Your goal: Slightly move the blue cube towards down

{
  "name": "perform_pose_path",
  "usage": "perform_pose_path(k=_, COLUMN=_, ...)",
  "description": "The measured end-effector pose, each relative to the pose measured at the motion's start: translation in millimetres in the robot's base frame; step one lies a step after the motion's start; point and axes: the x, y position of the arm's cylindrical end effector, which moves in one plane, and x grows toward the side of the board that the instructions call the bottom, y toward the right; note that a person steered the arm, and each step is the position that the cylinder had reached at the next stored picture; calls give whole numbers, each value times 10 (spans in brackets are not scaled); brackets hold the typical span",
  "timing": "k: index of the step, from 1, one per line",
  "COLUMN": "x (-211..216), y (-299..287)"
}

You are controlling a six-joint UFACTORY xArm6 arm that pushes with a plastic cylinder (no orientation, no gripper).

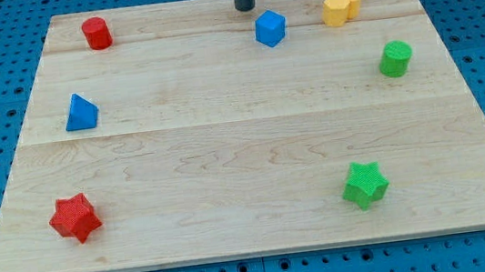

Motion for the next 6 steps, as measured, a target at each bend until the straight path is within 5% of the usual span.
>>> perform_pose_path(k=1, x=94, y=493)
perform_pose_path(k=3, x=932, y=-663)
perform_pose_path(k=5, x=341, y=134)
perform_pose_path(k=6, x=744, y=330)
